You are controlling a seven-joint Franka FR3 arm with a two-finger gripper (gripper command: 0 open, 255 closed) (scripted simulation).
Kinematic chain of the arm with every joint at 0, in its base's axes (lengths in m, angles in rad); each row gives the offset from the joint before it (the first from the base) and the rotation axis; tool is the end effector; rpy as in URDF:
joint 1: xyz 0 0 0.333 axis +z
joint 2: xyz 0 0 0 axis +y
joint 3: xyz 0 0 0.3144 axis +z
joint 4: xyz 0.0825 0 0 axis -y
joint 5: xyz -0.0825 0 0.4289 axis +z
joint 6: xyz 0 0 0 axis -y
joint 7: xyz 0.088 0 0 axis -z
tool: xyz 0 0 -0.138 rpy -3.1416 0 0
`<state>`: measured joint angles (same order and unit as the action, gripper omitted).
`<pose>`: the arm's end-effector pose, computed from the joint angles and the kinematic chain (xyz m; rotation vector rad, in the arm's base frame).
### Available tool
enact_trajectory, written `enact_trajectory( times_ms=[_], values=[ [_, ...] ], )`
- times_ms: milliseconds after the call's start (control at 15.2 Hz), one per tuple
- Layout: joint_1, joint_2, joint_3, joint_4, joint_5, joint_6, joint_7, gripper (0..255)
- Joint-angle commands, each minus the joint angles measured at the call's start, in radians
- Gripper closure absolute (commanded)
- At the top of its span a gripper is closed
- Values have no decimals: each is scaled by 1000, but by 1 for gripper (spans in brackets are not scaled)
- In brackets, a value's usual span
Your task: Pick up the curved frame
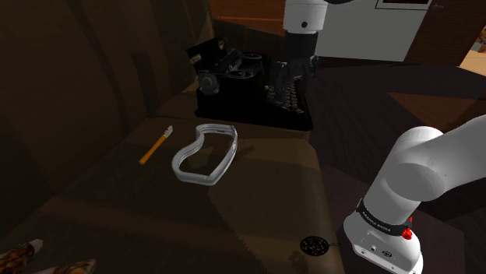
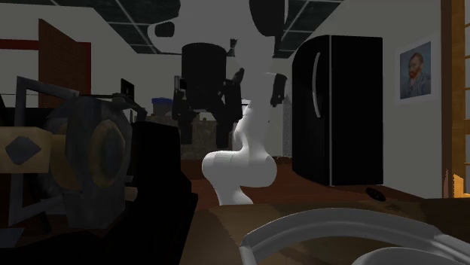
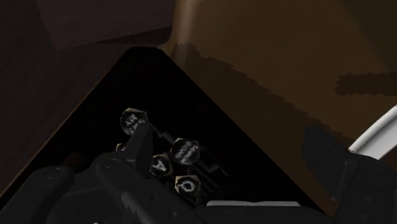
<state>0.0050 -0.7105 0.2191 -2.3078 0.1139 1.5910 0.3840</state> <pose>0.3646 0.1108 0.5496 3.0912 -0.3358 -0.0147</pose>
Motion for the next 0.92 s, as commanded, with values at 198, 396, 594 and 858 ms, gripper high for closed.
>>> enact_trajectory(
  times_ms=[198,396,594,858],
  values=[
    [1,82,112,26,82,77,188,0],
    [-6,150,179,60,114,127,296,0],
    [-18,230,247,107,132,179,405,0],
    [-39,355,336,188,126,246,558,0]
  ],
)
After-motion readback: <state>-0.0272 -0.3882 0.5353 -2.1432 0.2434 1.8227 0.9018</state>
